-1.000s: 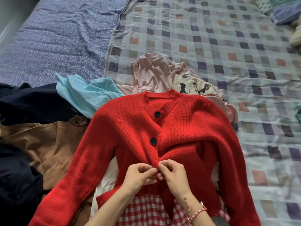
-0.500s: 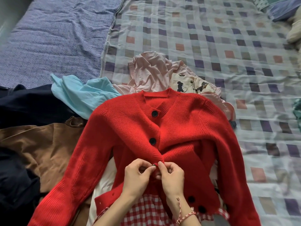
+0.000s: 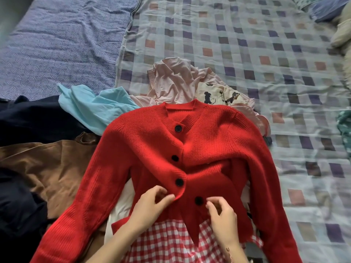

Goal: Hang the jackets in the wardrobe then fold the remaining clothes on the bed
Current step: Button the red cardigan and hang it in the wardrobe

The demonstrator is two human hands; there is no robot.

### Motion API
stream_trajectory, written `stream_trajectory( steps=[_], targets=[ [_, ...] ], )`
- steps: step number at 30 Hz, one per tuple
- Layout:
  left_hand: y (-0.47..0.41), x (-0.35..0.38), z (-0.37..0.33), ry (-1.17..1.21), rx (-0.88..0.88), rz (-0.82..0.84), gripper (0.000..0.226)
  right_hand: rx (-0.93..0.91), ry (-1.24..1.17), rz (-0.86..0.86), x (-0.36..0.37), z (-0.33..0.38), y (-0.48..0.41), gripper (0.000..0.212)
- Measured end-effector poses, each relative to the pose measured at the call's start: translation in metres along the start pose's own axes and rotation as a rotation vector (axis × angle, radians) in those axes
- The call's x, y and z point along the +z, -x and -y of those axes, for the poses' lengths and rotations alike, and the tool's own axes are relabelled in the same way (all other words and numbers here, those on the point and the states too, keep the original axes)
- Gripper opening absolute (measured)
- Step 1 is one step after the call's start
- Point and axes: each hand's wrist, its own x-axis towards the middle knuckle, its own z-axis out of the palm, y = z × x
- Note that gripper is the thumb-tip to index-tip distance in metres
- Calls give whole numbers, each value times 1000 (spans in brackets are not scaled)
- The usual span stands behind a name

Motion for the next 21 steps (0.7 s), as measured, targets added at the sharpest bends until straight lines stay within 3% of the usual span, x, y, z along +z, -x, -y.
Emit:
stream_trajectory(
  steps=[2, 4, 8, 11, 17, 21],
  targets=[
    [9, 4, 15, -363, 116, 22, 34, -58, 260, 58, -7, -20, 5, 18],
    [15, 11, 30, -469, 205, -24, 32, -74, 447, 118, -6, -36, 9, 26],
    [28, 11, 26, -252, 116, -139, 6, -134, 584, 79, -3, -39, 13, 33],
    [41, 13, 20, -95, 40, -188, 18, -266, 550, -9, 10, -33, 2, 31],
    [46, 20, 11, 155, -22, -100, 18, -235, 663, 136, 30, -12, -24, 25],
    [43, 26, 4, 212, -50, -54, 23, -184, 345, 162, 26, -7, -16, 4]
  ],
)
